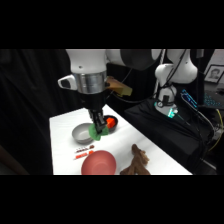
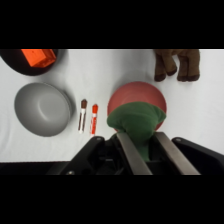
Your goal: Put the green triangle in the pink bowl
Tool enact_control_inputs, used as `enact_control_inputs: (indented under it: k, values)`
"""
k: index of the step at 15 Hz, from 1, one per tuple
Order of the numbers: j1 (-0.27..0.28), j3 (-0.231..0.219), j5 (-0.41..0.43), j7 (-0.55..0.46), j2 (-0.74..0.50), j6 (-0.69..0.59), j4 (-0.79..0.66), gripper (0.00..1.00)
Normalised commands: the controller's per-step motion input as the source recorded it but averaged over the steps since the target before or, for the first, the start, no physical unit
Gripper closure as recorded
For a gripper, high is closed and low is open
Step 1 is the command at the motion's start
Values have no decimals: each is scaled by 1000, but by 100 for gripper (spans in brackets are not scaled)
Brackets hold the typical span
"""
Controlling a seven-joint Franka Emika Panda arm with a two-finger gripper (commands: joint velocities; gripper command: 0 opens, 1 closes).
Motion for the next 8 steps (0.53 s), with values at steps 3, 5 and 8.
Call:
enact_control_inputs:
  k: [3, 5, 8]
  values:
    - [53, -43, 50, -70, 303, 6, 341, 93]
    - [56, -41, 76, -96, 283, 86, 276, 93]
    - [65, -42, 81, -106, 258, 162, 225, 93]
